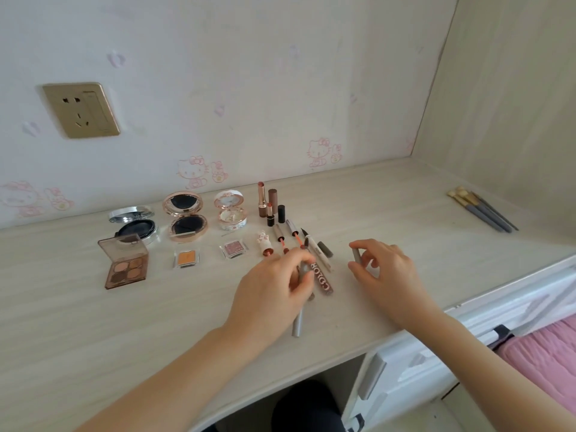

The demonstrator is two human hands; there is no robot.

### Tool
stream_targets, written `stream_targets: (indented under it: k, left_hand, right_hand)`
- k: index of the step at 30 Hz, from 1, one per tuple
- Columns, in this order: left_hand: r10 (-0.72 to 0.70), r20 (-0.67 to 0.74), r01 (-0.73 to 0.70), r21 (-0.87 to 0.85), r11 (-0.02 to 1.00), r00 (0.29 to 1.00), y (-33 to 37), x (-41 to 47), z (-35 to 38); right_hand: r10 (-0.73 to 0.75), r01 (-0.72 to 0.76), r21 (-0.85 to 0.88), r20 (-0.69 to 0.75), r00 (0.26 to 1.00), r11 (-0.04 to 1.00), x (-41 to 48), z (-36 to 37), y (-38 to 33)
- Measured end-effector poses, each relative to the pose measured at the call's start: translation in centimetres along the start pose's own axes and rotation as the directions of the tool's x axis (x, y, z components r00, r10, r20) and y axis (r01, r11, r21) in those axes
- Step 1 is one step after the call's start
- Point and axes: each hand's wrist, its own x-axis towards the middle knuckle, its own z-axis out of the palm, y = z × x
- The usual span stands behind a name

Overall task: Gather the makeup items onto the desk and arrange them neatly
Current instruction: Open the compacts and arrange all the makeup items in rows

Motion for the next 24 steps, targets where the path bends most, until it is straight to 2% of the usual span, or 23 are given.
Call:
stream_targets:
  k: [4,8,13,24]
  left_hand:
    - [-0.039,0.042,0.038,0.019,0.999,0.998,1.5,2.7,2.7]
    - [-0.089,0.066,0.080,0.125,0.989,0.994,2.9,5.5,5.0]
    - [-0.027,0.113,-0.009,0.307,0.952,0.993,3.9,7.8,6.7]
    - [0.088,0.105,-0.124,0.421,0.898,0.991,4.2,8.2,8.0]
  right_hand:
    - [0.016,-0.014,-0.034,0.042,0.999,0.999,0.7,-0.7,1.8]
    - [-0.007,0.011,-0.056,0.058,0.998,0.998,1.2,-1.5,2.7]
    - [-0.037,0.040,-0.095,0.036,0.999,0.995,1.4,-2.0,3.5]
    - [-0.024,0.031,-0.157,0.047,0.999,0.987,1.5,-1.9,4.2]
